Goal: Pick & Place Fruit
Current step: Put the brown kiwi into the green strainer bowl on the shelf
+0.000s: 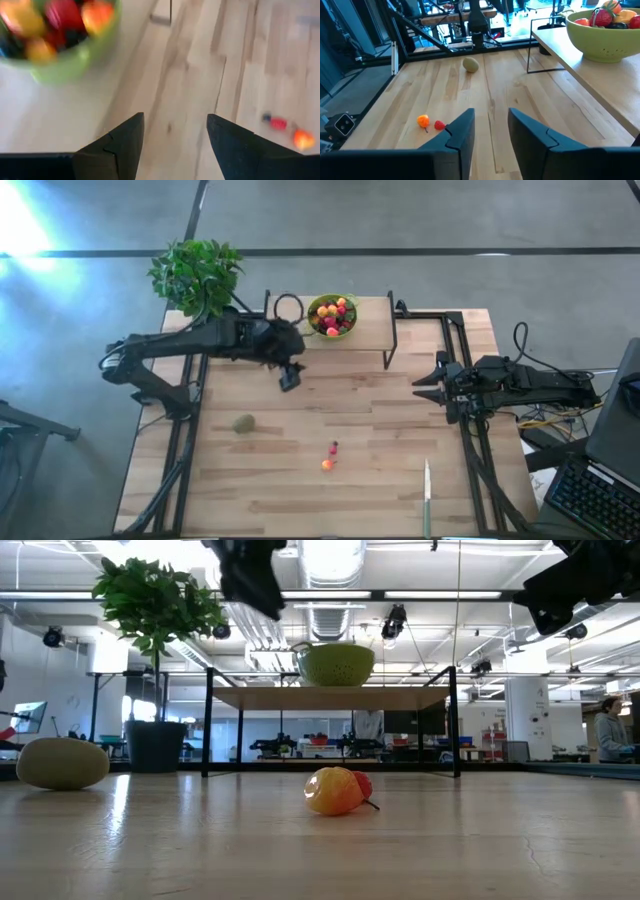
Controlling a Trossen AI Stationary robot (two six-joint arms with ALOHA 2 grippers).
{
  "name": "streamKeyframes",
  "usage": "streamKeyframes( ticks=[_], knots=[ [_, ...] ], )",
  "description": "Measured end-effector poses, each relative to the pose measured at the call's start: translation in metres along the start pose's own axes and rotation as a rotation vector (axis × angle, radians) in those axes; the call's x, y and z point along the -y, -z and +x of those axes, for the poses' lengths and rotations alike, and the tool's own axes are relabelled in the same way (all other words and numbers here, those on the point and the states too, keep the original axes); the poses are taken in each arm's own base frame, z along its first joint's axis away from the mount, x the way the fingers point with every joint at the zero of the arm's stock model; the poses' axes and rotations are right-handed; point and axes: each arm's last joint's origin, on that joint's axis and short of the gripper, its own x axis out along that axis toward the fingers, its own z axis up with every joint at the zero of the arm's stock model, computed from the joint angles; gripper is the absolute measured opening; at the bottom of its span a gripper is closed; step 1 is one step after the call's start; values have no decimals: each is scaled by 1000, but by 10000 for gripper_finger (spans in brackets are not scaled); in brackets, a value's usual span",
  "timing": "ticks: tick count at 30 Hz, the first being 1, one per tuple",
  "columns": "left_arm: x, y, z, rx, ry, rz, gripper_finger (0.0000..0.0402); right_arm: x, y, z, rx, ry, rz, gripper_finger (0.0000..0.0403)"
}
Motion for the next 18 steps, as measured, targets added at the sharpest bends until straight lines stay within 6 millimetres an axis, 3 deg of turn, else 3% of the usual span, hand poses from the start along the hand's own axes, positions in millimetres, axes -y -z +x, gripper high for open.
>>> streamKeyframes(
  ticks=[9,13,18],
  knots=[
    [32,60,13,-218,-21,9,220,0,0,0,0,0,0,141],
    [48,85,5,-236,-96,57,220,0,0,0,0,0,0,152],
    [65,111,-8,-230,-70,82,220,0,0,0,0,0,0,166]
  ],
)
